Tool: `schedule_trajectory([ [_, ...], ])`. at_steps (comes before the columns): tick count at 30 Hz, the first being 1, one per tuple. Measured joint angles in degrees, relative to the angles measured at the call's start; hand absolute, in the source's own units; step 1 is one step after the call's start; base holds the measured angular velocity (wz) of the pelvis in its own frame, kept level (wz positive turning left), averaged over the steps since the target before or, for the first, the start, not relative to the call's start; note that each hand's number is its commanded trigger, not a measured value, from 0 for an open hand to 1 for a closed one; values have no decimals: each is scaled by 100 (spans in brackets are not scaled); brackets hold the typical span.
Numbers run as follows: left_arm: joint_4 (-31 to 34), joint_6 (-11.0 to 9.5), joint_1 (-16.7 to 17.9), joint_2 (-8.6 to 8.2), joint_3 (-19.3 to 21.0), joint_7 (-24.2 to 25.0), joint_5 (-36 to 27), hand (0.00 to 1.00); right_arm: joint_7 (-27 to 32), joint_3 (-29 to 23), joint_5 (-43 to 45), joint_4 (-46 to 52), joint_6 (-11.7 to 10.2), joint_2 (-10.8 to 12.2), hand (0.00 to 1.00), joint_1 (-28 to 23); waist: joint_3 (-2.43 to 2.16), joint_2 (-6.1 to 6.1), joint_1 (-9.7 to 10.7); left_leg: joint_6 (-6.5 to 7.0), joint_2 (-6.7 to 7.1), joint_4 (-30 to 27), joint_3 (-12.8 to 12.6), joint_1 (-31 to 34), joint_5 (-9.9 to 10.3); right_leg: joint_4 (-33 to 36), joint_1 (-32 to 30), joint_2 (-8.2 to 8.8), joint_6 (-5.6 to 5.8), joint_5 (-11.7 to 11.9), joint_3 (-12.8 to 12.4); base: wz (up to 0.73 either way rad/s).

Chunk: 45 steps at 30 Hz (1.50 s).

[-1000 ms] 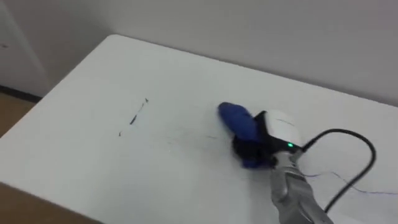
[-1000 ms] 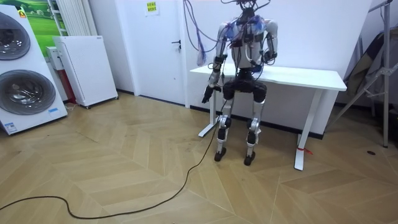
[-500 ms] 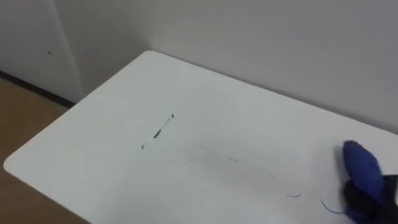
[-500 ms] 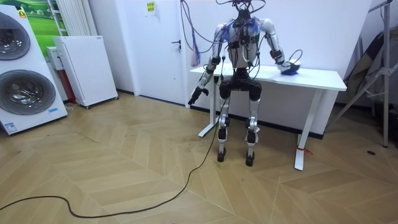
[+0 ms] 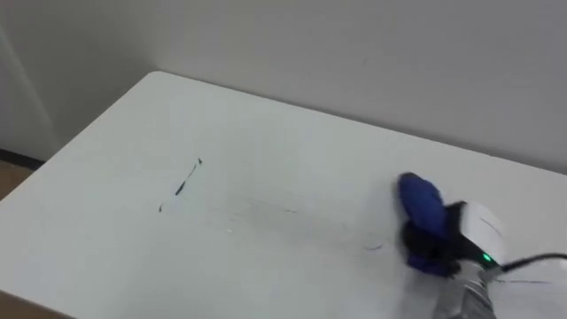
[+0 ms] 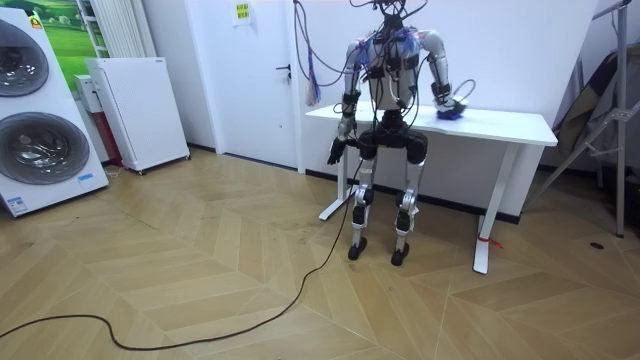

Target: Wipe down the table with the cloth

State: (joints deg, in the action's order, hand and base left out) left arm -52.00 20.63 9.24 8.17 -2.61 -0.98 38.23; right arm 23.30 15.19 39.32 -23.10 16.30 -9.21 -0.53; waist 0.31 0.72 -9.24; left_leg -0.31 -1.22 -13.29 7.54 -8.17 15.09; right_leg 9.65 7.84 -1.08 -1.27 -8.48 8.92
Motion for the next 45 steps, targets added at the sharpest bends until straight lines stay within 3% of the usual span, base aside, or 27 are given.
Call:
schedule_trajectory([
  [3,238,67,259,27,14,1,-232,0,-80,12,134,78,-104,-29,100,-2,12,-7,55,-18,0,81,-24,33,-65,0,-4,31,-1,-91,59,34],
  [6,259,24,492,32,203,-10,-234,0,123,-148,107,-223,-609,-96,100,-94,0,27,207,-25,5,158,-138,-52,-110,-92,102,57,10,-147,61,33],
  [8,258,-76,615,34,435,1,-71,0,594,-461,19,-536,-1112,-287,100,-360,-48,98,343,5,88,165,-157,-97,-129,-211,255,122,59,-174,52,52],
  [10,261,-138,654,34,721,0,272,0,1016,-1004,-34,-763,-1273,-486,100,-694,-73,149,405,73,155,227,-318,-140,-173,-209,348,206,128,-220,32,55],
  [13,301,-116,778,179,937,22,465,0,1535,-1770,-117,-1441,-1290,-781,100,-955,-122,203,443,122,194,237,-586,-163,-202,-175,367,280,158,-218,-152,8],
  [16,299,-117,808,380,979,50,467,0,1691,-1950,-322,-1949,-1321,-948,100,-1140,-173,301,504,185,190,208,-606,-241,-154,-146,489,281,182,-204,-156,2],
  [21,300,-233,696,315,839,58,444,0,1682,-2040,-399,-2071,-1266,-942,100,-1142,-191,256,592,232,177,54,-641,-249,-41,-72,523,307,256,-183,-196,-11],
  [24,183,-237,571,193,661,-17,262,0,1654,-1881,-428,-2025,-983,-813,100,-911,-184,182,507,223,151,54,-794,-270,-40,-67,477,263,246,-121,-310,-31],
  [26,4,-216,407,99,341,-70,169,0,1501,-1673,-446,-1641,-574,-682,100,-695,-165,96,427,213,107,62,-873,-269,-34,-69,387,189,202,-37,-350,-49],
  [27,-20,-221,377,80,275,-91,165,0,1423,-1581,-446,-1512,-477,-622,100,-653,-158,74,396,202,99,62,-877,-263,-27,-67,380,163,183,-11,-349,-68],
  [29,-225,-167,122,-33,104,-112,175,0,999,-969,-269,-783,-265,-305,100,-563,-123,16,277,170,63,68,-800,-228,9,-66,220,47,84,87,-354,-74],
  [32,-168,-96,-117,-92,-156,-113,62,0,451,-30,190,-36,-124,71,100,-501,-93,9,255,161,80,68,-533,-137,2,-72,110,-37,31,124,-317,-22],
  [36,81,-92,-96,-201,-325,-165,63,0,65,567,420,232,-233,127,100,-388,-24,-32,238,156,90,121,-475,-121,-25,-103,110,-43,-4,73,-286,13],
  [39,147,-51,189,-210,-306,-260,84,0,269,514,423,90,-598,24,100,-417,-28,-56,318,170,113,164,-476,-132,-47,-151,131,-14,12,17,-266,11],
  [40,143,-51,265,-211,-262,-262,160,0,615,334,380,-64,-885,-113,100,-527,-26,-47,384,186,126,172,-524,-105,-57,-212,132,10,34,4,-263,41],
  [41,135,-54,324,-211,-188,-254,299,0,1007,101,359,-171,-1024,-327,100,-680,-52,-85,435,211,149,202,-606,-100,-76,-206,142,58,87,-33,-256,51],
  [42,143,-58,399,-200,-100,-251,516,0,1444,-211,344,-305,-1109,-559,100,-898,-80,-107,451,252,193,224,-610,-109,-103,-203,152,112,131,-67,-286,39],
  [45,154,-32,550,-145,188,-252,767,0,2227,-761,284,-527,-1193,-684,100,-1368,-112,-50,556,292,262,261,-634,-135,-126,-195,216,191,201,-110,-289,31],
])
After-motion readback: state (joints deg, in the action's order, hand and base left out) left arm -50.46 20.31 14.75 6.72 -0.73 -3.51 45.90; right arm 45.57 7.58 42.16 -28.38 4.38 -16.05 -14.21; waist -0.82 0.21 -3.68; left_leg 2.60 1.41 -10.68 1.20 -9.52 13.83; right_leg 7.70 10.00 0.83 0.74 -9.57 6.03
